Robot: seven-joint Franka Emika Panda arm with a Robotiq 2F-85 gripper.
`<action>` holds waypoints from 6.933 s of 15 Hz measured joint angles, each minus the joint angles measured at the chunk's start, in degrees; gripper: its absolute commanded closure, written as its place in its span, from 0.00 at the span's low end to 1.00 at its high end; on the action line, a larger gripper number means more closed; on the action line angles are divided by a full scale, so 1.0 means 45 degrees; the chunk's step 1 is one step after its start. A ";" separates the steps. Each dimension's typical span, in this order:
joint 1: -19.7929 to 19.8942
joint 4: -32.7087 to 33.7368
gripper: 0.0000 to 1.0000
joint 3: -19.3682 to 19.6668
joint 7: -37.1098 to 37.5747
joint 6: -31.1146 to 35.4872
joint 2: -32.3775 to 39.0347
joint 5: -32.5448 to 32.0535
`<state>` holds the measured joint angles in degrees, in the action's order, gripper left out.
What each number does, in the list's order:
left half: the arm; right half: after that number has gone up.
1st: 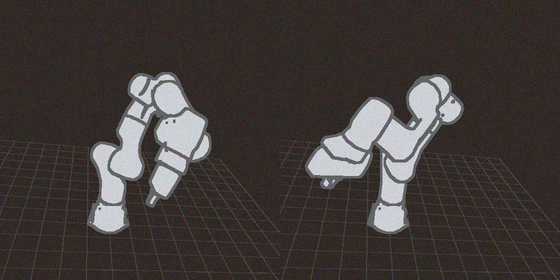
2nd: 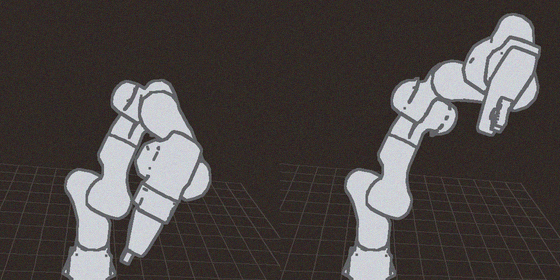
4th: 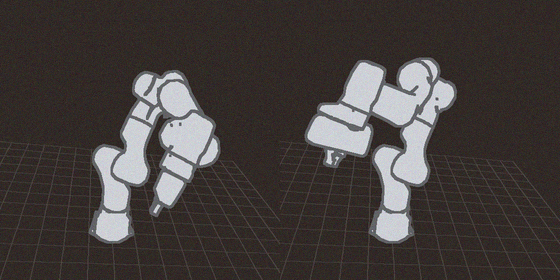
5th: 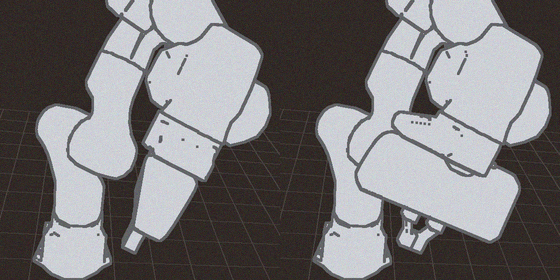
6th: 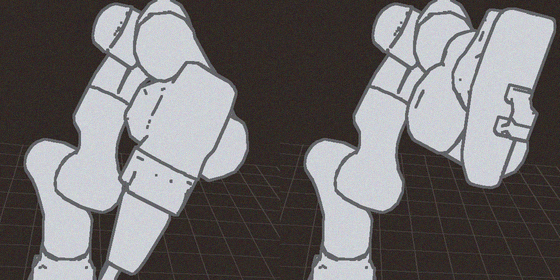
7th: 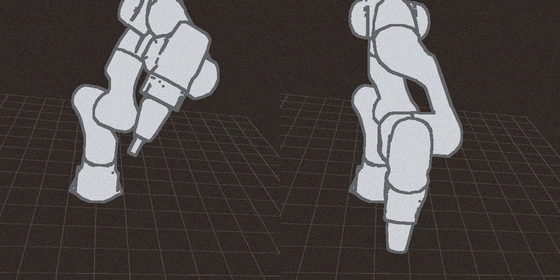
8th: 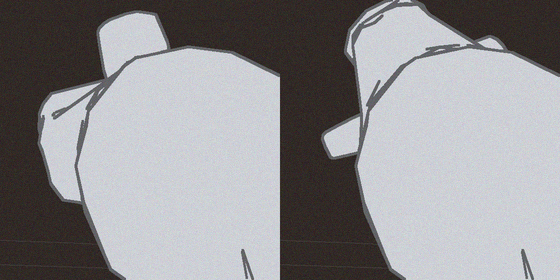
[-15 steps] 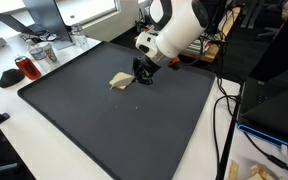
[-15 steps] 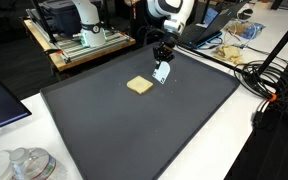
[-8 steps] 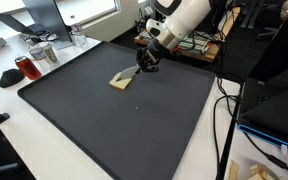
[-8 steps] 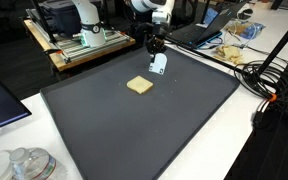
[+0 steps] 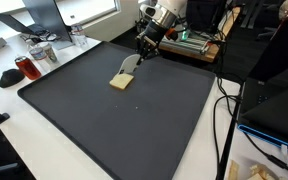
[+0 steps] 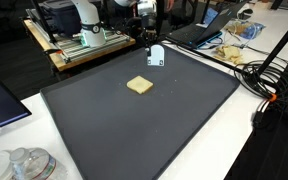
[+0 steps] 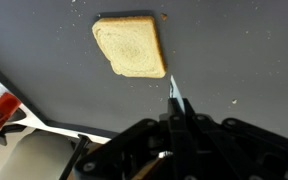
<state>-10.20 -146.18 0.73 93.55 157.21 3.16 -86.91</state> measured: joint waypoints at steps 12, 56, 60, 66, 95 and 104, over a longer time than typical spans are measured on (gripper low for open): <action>0.1722 -0.0540 0.99 0.1828 -0.1862 0.5234 -0.0624 -0.0704; -0.3382 1.3563 0.99 0.9886 1.3621 1.8720 0.8672 -1.2714; -0.3933 1.3548 0.99 1.0140 1.3769 1.8721 0.8816 -1.2526; -0.5353 1.2468 0.99 1.1676 1.3769 1.8618 0.8822 -1.2080; -0.4155 1.0991 0.99 0.9870 1.2213 1.7773 0.9227 -1.2606; -0.4015 1.0992 0.99 0.9556 1.0533 1.7279 0.9598 -1.2605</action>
<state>-28.26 -96.72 43.73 140.94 234.97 46.35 -143.64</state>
